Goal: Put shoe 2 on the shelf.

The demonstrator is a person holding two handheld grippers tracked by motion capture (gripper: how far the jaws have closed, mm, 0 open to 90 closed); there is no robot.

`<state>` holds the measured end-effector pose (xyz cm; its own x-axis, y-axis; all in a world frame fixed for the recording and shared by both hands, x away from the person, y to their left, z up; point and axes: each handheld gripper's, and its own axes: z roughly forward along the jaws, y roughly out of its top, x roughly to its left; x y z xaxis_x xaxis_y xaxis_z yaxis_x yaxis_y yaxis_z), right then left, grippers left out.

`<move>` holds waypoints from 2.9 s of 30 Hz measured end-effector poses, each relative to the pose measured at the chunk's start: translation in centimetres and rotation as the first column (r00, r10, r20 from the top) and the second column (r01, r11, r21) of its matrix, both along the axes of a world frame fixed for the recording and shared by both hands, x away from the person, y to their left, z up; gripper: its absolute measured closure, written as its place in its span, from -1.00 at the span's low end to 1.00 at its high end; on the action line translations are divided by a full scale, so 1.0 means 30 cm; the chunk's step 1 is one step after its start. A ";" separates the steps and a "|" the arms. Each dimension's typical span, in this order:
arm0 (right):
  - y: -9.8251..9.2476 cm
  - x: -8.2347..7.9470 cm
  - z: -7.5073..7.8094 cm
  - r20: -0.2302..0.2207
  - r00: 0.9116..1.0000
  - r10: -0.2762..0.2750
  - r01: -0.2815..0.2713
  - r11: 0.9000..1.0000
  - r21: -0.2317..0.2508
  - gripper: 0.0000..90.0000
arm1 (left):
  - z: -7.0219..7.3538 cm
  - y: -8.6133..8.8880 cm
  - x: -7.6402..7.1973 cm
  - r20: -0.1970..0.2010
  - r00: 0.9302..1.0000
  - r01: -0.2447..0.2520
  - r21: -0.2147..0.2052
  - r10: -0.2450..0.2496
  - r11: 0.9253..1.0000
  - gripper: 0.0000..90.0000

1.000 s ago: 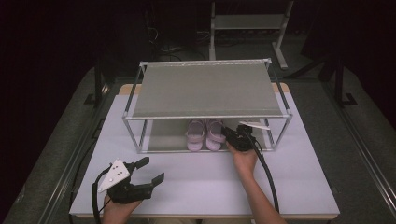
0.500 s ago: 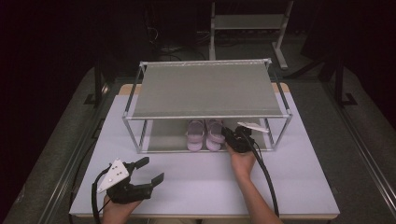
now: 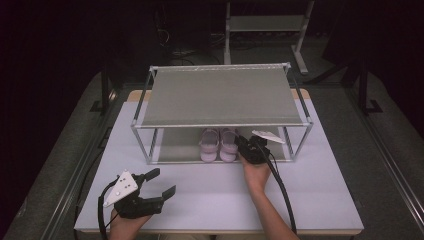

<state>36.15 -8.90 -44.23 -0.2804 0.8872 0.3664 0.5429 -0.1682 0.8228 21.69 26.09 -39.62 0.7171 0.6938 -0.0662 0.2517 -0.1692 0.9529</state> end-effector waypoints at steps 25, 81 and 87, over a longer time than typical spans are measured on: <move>-0.035 -0.019 0.011 0.004 0.999 0.037 -0.037 0.992 0.120 0.54 | 0.003 -0.002 -0.006 0.003 1.000 0.001 0.003 -0.001 1.000 -0.48; -0.236 -0.148 0.005 -0.033 0.985 0.171 -0.162 0.970 0.182 0.22 | -0.020 -0.001 0.012 -0.031 0.999 0.010 0.017 -0.010 1.000 -0.49; -0.250 -0.161 0.003 -0.039 0.982 0.186 -0.176 0.968 0.179 0.18 | -0.021 0.001 0.014 -0.032 0.999 0.008 0.017 -0.008 1.000 -0.49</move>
<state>31.31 -16.39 -44.14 -0.4054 0.7451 0.5296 0.6211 -0.2006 0.7576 22.11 26.13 -40.26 0.7204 0.6893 -0.0769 0.2803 -0.1878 0.9414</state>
